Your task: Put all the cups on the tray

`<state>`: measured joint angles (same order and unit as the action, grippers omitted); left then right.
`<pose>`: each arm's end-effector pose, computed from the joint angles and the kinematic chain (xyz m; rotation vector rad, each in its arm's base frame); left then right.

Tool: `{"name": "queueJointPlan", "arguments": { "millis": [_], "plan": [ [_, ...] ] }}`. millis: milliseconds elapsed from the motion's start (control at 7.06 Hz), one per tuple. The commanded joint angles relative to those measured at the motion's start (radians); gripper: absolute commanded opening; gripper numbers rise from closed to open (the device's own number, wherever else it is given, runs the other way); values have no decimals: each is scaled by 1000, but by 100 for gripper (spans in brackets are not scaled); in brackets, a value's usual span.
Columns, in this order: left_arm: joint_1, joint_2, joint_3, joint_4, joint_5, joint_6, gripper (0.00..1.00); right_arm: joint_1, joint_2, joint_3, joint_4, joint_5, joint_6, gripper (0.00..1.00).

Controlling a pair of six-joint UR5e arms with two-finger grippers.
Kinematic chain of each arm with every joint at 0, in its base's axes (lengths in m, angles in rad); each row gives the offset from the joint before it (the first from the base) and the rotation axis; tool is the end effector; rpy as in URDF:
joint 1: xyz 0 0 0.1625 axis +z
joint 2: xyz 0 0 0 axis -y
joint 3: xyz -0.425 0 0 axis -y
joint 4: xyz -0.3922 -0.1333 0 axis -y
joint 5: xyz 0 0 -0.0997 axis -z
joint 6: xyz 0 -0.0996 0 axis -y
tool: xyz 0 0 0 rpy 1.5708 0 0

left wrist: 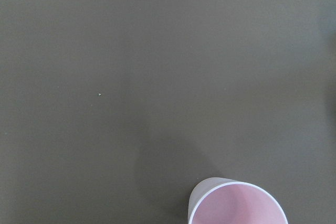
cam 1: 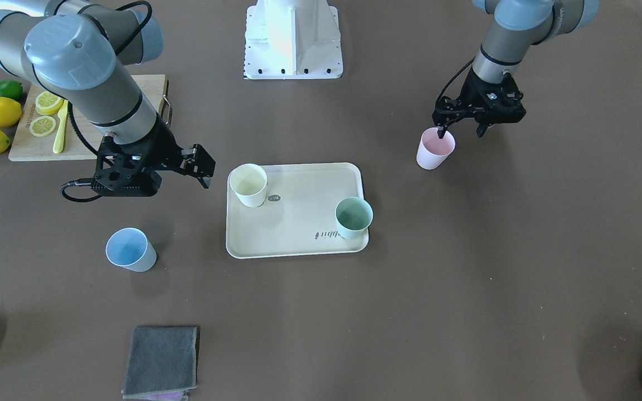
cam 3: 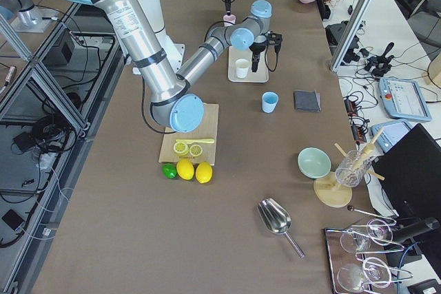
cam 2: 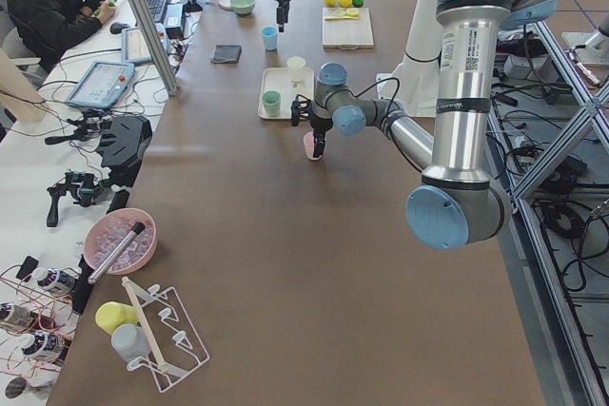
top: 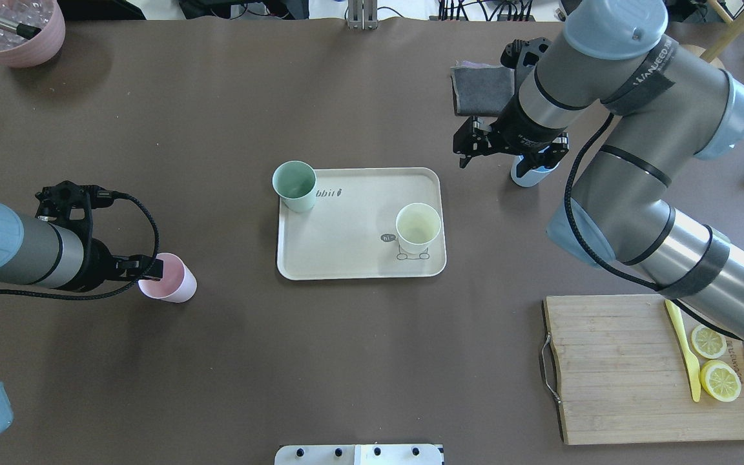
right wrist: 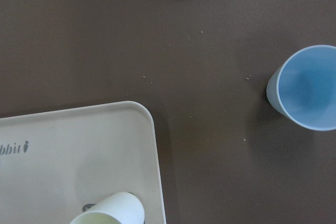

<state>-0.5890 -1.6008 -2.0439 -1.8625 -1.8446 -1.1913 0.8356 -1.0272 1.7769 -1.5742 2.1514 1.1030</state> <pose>0.3522 -0.3632 0.3942 0.1382 0.8195 -0.0885 -0.3686 -0.5249 0.2524 -0.0001 -0.9105 0.1255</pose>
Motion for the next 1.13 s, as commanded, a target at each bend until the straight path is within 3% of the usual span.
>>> {"name": "queueJointPlan", "arguments": {
  "millis": [0, 425, 709, 992],
  "plan": [
    [12, -13, 39, -27, 11, 6, 71, 26, -14, -2, -3, 1, -17, 100],
    [34, -22, 77, -84, 11, 9, 4, 37, -25, 2, -3, 1, -21, 100],
    [15, -21, 47, -132, -33, 16, 0, 57, -33, 6, -3, 5, -22, 100],
    [-115, -78, 33, -78, -169, 16, 0, 69, -39, 6, -1, 21, -23, 100]
  ]
}}
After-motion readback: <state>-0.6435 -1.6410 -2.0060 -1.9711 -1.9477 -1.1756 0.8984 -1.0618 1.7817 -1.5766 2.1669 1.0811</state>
